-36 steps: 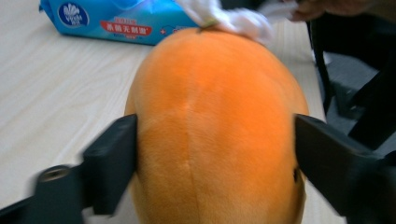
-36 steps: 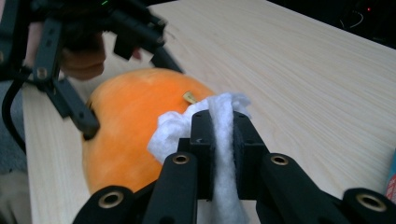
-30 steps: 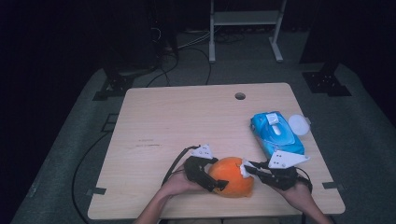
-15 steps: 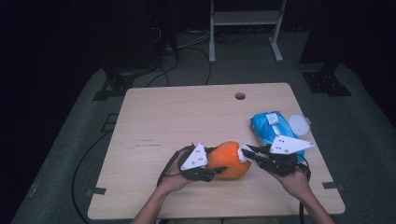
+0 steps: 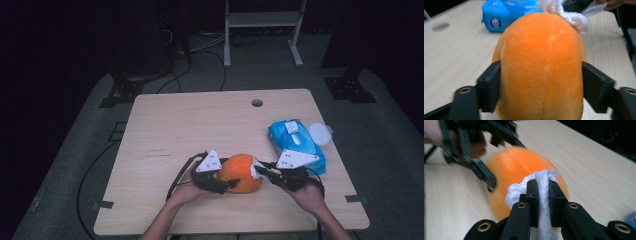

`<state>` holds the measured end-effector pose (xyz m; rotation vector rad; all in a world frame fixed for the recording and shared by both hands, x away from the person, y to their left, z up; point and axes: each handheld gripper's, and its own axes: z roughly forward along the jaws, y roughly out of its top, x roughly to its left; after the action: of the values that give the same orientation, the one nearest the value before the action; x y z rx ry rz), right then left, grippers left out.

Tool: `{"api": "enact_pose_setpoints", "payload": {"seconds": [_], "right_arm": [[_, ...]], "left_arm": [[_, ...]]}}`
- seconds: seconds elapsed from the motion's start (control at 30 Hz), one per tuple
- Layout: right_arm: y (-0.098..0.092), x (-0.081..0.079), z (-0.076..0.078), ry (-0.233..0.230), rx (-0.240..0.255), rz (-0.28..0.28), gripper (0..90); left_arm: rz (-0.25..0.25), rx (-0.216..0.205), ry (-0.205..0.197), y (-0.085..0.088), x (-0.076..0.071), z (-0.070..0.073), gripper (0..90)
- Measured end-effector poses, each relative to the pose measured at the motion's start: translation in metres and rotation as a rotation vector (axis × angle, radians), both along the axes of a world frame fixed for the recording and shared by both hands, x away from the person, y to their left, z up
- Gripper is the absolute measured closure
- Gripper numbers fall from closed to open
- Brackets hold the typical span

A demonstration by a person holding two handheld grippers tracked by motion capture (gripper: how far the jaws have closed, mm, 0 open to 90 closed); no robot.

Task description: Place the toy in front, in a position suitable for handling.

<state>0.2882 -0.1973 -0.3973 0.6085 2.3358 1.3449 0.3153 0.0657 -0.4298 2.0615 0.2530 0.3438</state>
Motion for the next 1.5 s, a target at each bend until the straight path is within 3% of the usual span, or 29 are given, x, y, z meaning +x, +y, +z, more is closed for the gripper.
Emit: {"api": "enact_pose_setpoints", "payload": {"seconds": [0.13, 0.2, 0.3, 0.43, 0.53, 0.6, 0.73, 0.8, 0.9, 1.03, 1.17, 1.23, 1.33, 1.37, 1.5], "right_arm": [[0.029, -0.011, 0.012, -0.052, -0.023, 0.078, 80.6], [0.038, -0.01, 0.016, -0.071, -0.055, 0.098, 80.5], [0.033, -0.004, 0.016, -0.061, -0.07, 0.088, 80.6], [0.019, 0.0, 0.009, -0.03, -0.071, 0.048, 80.6], [0.015, -0.001, 0.008, -0.031, -0.061, 0.032, 80.7], [0.018, -0.005, 0.011, -0.047, -0.066, 0.028, 80.7], [0.043, -0.014, 0.015, -0.064, -0.089, 0.105, 80.6], [0.052, -0.014, 0.015, -0.064, -0.111, 0.122, 80.6], [0.048, -0.009, 0.015, -0.054, -0.107, 0.106, 80.6], [0.018, -0.002, 0.015, -0.035, -0.092, 0.027, 80.7], [-0.007, -0.002, 0.008, -0.01, -0.087, -0.026, 80.7], [-0.011, -0.004, 0.005, -0.011, -0.088, -0.039, 80.7], [-0.008, -0.009, 0.008, -0.025, -0.096, -0.041, 80.7], [-0.003, -0.011, 0.01, -0.033, -0.098, -0.031, 80.7], [0.028, -0.018, 0.015, -0.054, -0.097, 0.064, 80.6]], "left_arm": [[-0.043, 0.064, -0.103, -0.013, -0.013, 0.003, 29.9], [-0.047, 0.075, -0.111, -0.013, -0.015, 0.003, 29.8], [-0.041, 0.04, -0.064, -0.007, -0.009, 0.0, 27.2], [0.001, -0.02, 0.047, -0.005, 0.001, -0.001, 12.6], [0.013, -0.029, 0.056, -0.007, 0.0, 0.0, 19.9], [0.0, -0.017, 0.002, -0.009, -0.004, 0.002, 27.1], [-0.031, 0.025, -0.063, -0.017, -0.013, 0.005, 30.3], [-0.028, 0.033, -0.066, -0.015, -0.013, 0.003, 30.6], [-0.034, 0.04, -0.073, -0.011, -0.012, 0.0, 31.6], [-0.018, -0.002, -0.028, -0.005, -0.006, -0.004, 29.8], [0.047, -0.051, 0.085, -0.007, 0.003, -0.002, 11.6], [0.042, -0.067, 0.107, -0.008, 0.003, -0.001, 13.9], [0.025, -0.032, 0.04, -0.012, -0.004, 0.002, 25.5], [0.017, -0.008, -0.001, -0.015, -0.008, 0.003, 27.6], [-0.019, 0.052, -0.088, -0.022, -0.018, 0.004, 29.2]]}}
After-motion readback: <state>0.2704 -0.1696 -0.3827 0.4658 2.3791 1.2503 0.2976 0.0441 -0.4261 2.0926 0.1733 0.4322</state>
